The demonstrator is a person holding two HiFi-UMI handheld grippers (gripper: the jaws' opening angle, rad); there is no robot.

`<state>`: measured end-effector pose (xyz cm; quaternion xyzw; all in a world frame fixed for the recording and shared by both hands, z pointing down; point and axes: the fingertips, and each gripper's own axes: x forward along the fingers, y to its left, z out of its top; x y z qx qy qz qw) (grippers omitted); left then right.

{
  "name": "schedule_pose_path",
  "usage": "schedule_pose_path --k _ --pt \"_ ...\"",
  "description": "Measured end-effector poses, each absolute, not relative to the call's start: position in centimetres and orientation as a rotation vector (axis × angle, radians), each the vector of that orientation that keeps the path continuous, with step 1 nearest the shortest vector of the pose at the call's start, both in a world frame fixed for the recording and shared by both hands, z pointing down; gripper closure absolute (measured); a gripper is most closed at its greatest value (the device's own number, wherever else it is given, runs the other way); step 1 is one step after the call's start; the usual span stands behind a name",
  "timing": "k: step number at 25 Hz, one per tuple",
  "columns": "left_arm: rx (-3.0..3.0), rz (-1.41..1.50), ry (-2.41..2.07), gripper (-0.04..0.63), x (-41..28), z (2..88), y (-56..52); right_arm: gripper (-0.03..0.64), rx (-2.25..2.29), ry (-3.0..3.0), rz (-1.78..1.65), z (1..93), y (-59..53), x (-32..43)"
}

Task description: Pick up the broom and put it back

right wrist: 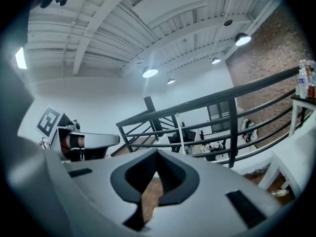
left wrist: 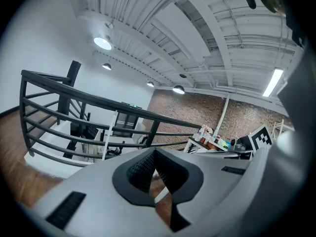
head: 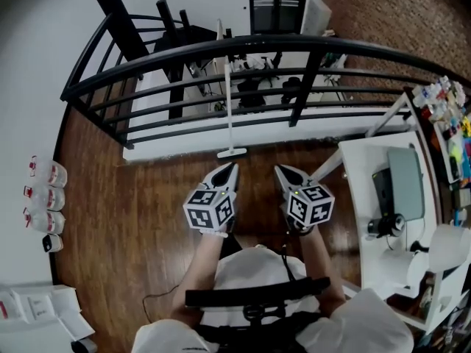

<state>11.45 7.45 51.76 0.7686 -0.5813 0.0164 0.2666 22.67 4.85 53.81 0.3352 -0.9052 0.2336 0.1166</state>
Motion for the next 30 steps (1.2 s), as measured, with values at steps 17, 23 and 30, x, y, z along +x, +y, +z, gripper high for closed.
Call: schedule_pose_path --k 17,23,30 --pt "2.103 0.048 -1.464 0.607 -5.1 52.3 -9.3 0.604 1.082 -2.561 0.699 54.1 -10.4 6.2" --pt "2.145 0.047 -1.391 0.607 -9.7 51.6 -13.9 0.604 1.161 -2.54 0.697 53.5 -14.5 1.1" --pt "2.186 0.063 -1.323 0.607 -12.4 51.6 -16.5 0.604 1.24 -2.478 0.716 54.2 -16.4 -1.6"
